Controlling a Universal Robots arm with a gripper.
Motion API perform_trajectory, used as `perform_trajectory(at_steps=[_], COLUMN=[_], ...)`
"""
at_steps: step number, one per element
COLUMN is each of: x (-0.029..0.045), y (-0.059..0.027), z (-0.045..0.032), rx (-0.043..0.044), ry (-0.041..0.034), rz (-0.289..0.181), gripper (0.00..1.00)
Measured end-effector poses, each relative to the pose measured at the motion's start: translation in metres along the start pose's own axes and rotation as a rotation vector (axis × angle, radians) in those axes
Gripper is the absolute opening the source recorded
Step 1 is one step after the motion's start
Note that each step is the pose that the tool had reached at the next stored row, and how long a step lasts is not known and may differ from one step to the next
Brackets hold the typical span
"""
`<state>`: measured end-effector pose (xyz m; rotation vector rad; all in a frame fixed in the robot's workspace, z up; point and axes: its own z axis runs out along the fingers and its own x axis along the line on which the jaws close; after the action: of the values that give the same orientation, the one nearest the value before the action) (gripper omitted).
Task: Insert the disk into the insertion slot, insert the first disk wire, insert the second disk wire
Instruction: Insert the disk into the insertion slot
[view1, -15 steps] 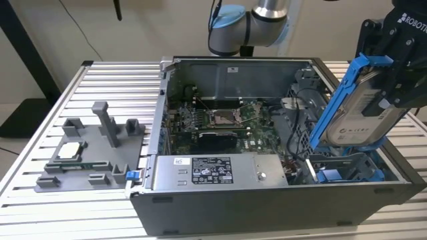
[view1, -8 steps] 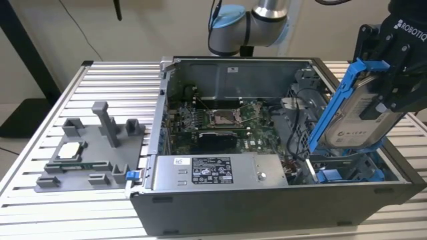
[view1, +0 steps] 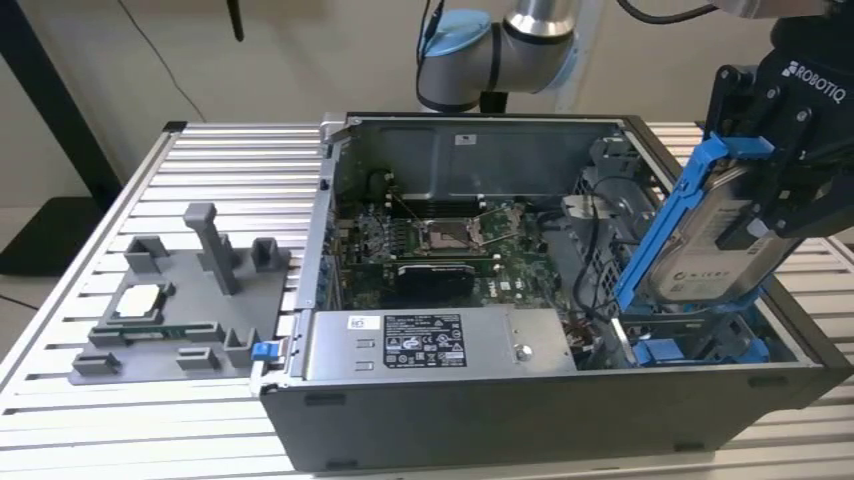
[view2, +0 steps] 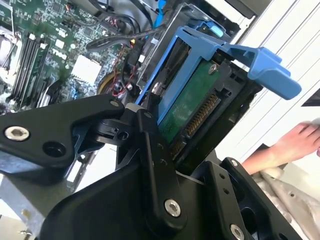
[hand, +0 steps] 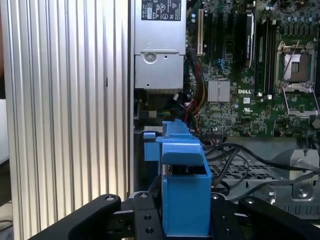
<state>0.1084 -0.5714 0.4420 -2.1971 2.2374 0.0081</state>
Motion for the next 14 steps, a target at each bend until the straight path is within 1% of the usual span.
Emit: perform_trajectory(at_steps=[3, 7, 9, 12, 14], x=[-0.0001, -0.0002, -0.0002, 0.0, 0.0009], y=[-0.0051, -0.0118, -0.0136, -0.0141, -0.0149], z=[0.0034, 0.008, 0.0107, 0.0157, 0.0182], rx=[-0.0004, -0.0006, -0.0007, -0.0016, -0.0049], ry=[-0.0061, -0.0182, -0.024, -0.0246, -0.0245], rz=[0.0, 0.0, 0.0, -0.004, -0.009], gripper=[0.0, 0.0, 0.0, 0.0, 0.0])
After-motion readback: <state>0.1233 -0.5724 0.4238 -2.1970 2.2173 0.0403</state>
